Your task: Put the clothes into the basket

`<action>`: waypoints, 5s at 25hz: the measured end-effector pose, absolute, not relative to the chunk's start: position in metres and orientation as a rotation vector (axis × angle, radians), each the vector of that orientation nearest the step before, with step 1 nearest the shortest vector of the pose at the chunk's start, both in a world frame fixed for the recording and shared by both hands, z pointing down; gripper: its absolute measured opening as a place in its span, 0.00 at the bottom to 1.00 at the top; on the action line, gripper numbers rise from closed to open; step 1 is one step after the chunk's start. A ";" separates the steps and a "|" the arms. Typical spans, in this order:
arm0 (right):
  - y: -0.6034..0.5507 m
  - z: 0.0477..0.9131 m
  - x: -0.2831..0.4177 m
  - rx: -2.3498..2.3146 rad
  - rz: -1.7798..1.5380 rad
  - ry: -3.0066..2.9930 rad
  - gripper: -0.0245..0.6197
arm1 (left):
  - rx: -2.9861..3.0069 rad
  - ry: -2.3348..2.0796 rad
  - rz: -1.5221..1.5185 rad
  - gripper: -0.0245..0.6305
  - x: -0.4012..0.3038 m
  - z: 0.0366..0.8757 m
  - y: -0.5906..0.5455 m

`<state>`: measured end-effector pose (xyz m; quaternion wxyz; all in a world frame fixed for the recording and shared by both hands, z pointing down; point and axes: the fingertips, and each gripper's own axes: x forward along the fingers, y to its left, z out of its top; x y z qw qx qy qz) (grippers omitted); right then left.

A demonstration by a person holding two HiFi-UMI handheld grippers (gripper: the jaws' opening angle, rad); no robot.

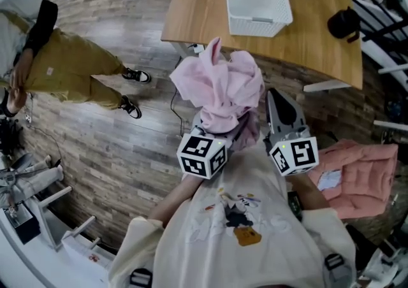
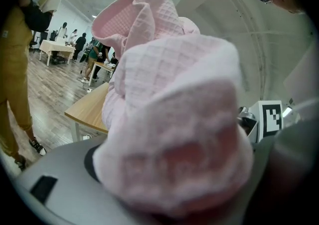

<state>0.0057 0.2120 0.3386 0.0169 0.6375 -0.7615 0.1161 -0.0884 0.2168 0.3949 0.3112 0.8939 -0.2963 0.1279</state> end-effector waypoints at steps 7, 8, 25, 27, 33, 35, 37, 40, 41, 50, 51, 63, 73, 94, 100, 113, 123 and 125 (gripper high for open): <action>0.178 0.335 0.049 1.920 0.377 -2.443 0.08 | 2.328 -0.848 0.312 0.60 -0.040 0.390 0.189; 0.175 0.336 0.055 1.918 0.379 -2.451 0.08 | 2.326 -0.855 0.309 0.60 -0.034 0.390 0.186; 0.126 0.340 0.097 1.860 0.403 -2.493 0.08 | 2.300 -0.902 0.334 0.60 0.012 0.392 0.141; 0.118 0.340 0.100 1.864 0.397 -2.484 0.08 | 2.302 -0.892 0.339 0.60 0.016 0.393 0.132; 0.085 0.343 0.109 1.854 0.386 -2.474 0.08 | 2.299 -0.883 0.330 0.60 0.028 0.393 0.096; 0.073 0.345 0.111 1.856 0.391 -2.466 0.08 | 2.300 -0.879 0.328 0.60 0.030 0.393 0.083; 0.060 0.344 0.108 1.855 0.384 -2.458 0.08 | 2.299 -0.877 0.324 0.60 0.027 0.391 0.069; 0.038 0.340 0.102 1.844 0.367 -2.458 0.08 | 2.300 -0.883 0.318 0.60 0.025 0.386 0.045; 0.031 0.339 0.102 1.840 0.365 -2.459 0.08 | 2.303 -0.882 0.318 0.60 0.026 0.385 0.037; -0.017 0.332 0.118 1.887 0.328 -2.407 0.08 | 2.342 -0.816 0.316 0.60 0.050 0.378 -0.021; -0.023 0.332 0.119 1.898 0.325 -2.398 0.08 | 2.351 -0.807 0.315 0.60 0.051 0.377 -0.028; -0.078 0.334 0.122 2.006 0.319 -2.323 0.08 | 2.416 -0.691 0.321 0.60 0.065 0.375 -0.089; -0.102 0.340 0.131 2.011 0.315 -2.276 0.08 | 2.413 -0.643 0.344 0.60 0.078 0.381 -0.113; -0.136 0.371 0.164 1.903 0.437 -2.315 0.08 | 2.325 -0.748 0.427 0.60 0.114 0.421 -0.144; -0.146 0.386 0.177 1.894 0.488 -2.315 0.08 | 2.305 -0.791 0.444 0.60 0.126 0.436 -0.152; -0.166 0.424 0.197 1.893 0.595 -2.281 0.08 | 2.234 -0.862 0.482 0.60 0.143 0.469 -0.171; -0.186 0.432 0.202 1.874 0.633 -2.286 0.08 | 2.218 -0.900 0.513 0.60 0.149 0.476 -0.192; -0.189 0.437 0.205 1.872 0.649 -2.275 0.08 | 2.212 -0.904 0.525 0.60 0.151 0.481 -0.194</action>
